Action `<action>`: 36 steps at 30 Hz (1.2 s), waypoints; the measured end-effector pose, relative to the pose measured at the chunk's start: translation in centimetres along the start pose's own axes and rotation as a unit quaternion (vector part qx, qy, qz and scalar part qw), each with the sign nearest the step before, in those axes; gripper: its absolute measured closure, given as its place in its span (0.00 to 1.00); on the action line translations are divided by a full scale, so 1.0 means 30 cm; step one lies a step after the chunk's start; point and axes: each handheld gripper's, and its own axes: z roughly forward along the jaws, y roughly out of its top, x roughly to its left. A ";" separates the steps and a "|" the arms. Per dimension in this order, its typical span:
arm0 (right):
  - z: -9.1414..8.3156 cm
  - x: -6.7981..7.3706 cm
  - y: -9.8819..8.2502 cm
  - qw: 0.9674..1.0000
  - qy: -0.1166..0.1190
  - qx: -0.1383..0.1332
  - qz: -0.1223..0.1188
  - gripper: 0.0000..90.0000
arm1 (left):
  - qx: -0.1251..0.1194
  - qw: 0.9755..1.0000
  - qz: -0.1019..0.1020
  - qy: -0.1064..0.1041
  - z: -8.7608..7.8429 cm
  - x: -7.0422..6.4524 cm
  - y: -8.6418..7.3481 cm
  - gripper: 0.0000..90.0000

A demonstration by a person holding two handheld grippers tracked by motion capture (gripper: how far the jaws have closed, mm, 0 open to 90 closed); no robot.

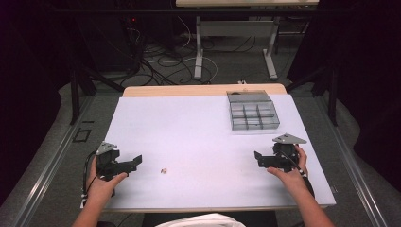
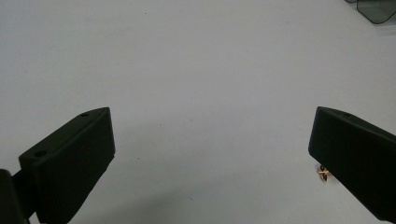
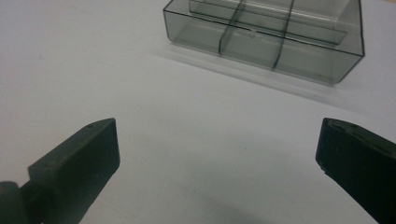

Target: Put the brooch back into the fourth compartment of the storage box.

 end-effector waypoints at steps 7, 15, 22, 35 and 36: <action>0.014 0.058 0.019 0.999 0.020 -0.014 -0.031 0.00 | 0.005 1.000 0.010 0.005 0.001 -0.007 -0.002 0.01; 0.031 0.104 0.033 0.998 0.042 -0.008 -0.044 0.00 | 0.006 1.000 0.011 0.011 0.001 -0.013 -0.007 0.01; 0.043 0.147 0.042 0.997 0.057 -0.009 -0.050 0.00 | -0.002 1.000 0.007 0.015 -0.003 -0.011 -0.008 0.01; 0.070 0.260 0.076 0.992 0.099 -0.003 -0.081 0.01 | 0.000 1.000 0.008 0.015 -0.009 -0.010 -0.006 0.01; 0.074 0.269 0.079 0.991 0.102 -0.001 -0.083 0.02 | 0.000 1.000 0.008 0.016 -0.010 -0.010 -0.007 0.01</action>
